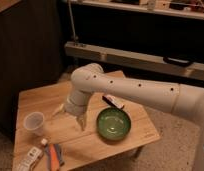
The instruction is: Stand the bottle upright
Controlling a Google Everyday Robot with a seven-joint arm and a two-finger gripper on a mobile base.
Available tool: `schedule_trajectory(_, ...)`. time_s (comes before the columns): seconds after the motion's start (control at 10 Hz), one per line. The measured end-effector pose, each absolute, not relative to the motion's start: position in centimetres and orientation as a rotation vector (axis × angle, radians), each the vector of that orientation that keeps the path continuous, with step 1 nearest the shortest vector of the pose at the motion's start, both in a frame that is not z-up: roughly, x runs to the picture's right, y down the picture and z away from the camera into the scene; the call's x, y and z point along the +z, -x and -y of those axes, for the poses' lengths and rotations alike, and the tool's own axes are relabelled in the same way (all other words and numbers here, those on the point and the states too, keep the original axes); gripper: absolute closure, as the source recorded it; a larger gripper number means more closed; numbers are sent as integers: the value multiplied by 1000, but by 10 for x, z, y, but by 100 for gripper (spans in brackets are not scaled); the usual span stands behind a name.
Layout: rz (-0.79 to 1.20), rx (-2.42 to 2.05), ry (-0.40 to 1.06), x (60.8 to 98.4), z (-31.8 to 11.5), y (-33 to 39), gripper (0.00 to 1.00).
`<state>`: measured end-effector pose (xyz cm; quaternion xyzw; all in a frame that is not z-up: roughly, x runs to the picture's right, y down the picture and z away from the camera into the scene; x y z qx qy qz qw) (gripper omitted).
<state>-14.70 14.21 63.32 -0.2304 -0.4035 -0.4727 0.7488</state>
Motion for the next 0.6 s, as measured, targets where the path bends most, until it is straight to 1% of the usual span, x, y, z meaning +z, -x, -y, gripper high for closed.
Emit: schedule_trajectory(0.6,881,-1011,513,631,-144,150,20)
